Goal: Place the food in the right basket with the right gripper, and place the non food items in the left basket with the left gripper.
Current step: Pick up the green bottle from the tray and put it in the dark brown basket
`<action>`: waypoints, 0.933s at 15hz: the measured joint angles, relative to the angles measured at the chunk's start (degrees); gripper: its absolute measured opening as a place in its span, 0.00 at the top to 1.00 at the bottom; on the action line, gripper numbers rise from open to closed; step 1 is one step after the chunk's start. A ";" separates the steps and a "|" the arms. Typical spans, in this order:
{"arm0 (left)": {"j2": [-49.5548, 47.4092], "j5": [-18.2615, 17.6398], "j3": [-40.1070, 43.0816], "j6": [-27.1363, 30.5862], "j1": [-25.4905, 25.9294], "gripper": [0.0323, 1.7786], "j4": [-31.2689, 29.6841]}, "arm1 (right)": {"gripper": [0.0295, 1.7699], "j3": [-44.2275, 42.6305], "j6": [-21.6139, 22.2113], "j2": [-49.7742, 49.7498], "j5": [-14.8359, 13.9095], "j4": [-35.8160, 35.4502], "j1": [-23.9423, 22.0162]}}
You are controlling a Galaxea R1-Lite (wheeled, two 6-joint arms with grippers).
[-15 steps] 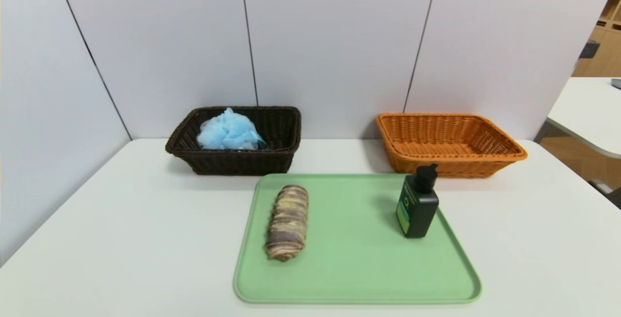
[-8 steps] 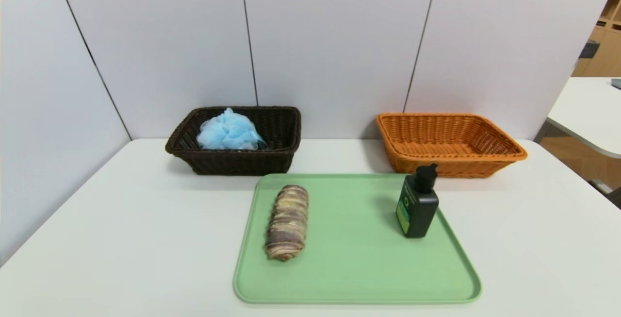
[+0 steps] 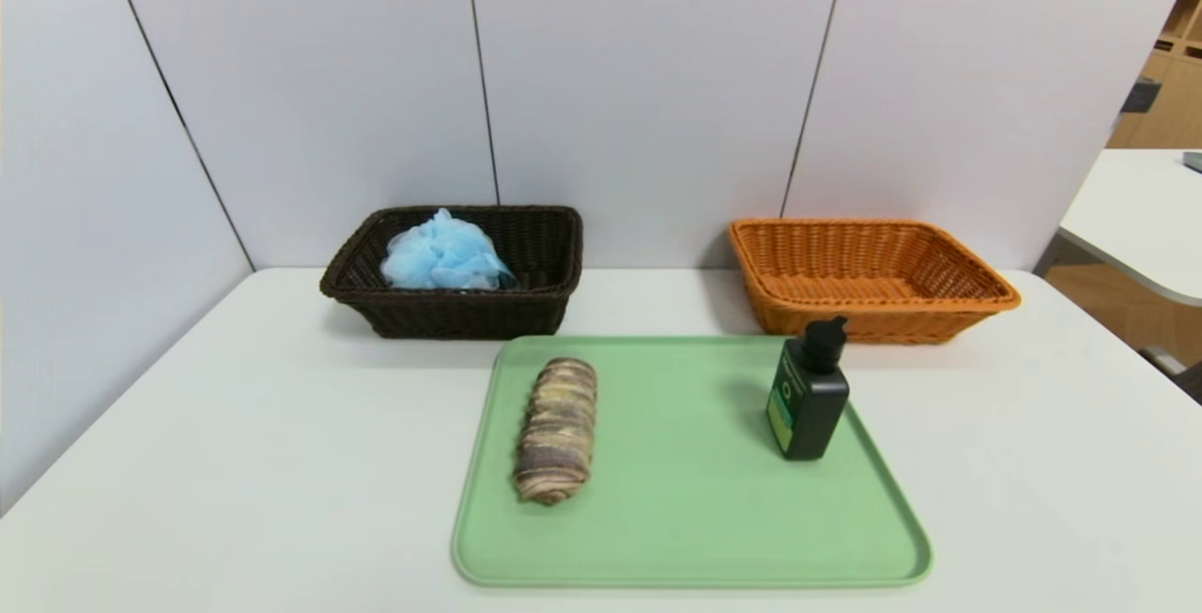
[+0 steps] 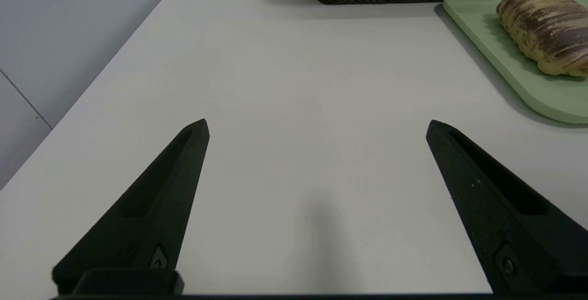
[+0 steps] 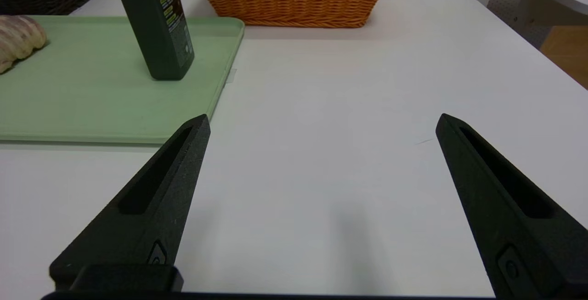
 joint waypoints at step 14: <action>0.02 0.00 -0.02 0.02 0.00 0.05 0.00 | 0.04 0.00 0.09 0.00 0.00 0.02 0.00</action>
